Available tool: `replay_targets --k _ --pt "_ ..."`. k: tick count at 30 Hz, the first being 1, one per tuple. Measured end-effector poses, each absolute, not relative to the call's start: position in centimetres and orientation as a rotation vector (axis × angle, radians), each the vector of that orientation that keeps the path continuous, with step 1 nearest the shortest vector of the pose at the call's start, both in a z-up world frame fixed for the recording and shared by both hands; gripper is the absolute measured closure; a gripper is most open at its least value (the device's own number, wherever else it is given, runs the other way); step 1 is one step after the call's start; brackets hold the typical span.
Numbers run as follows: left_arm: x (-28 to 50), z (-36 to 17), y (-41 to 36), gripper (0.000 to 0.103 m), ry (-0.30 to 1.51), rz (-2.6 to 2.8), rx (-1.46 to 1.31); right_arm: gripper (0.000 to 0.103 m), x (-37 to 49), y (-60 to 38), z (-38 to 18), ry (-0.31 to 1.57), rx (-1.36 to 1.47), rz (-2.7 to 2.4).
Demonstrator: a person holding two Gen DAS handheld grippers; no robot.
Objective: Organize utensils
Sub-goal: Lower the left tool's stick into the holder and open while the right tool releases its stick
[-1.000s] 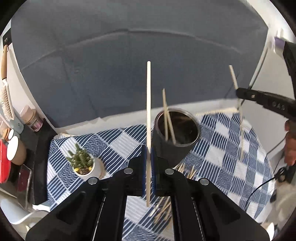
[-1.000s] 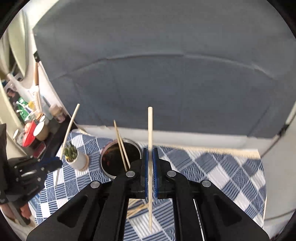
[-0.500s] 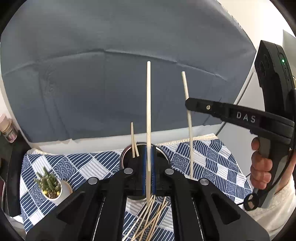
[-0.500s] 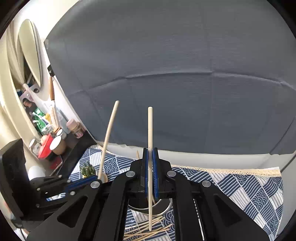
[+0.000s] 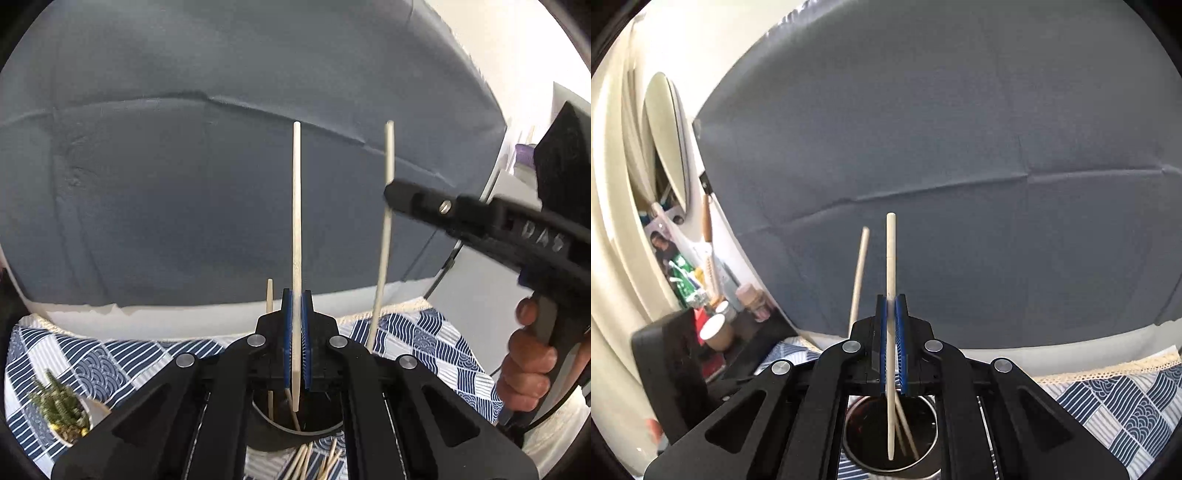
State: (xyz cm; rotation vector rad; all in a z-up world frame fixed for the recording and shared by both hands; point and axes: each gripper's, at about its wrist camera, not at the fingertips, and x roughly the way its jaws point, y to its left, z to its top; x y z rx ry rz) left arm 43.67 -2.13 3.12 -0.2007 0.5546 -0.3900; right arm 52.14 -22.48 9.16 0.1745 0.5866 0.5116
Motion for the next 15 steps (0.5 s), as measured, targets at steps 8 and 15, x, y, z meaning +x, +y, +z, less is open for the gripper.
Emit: replay_targets --k 8,15 --pt "44.0 0.2 -2.3 0.098 0.483 -0.442 -0.228 0.098 53.1 -22.0 4.5 0.680 0.157 0.491" --pt "43.9 -1.7 -2.9 0.098 0.551 -0.427 -0.220 0.098 52.4 -21.7 2.6 0.739 0.153 0.484"
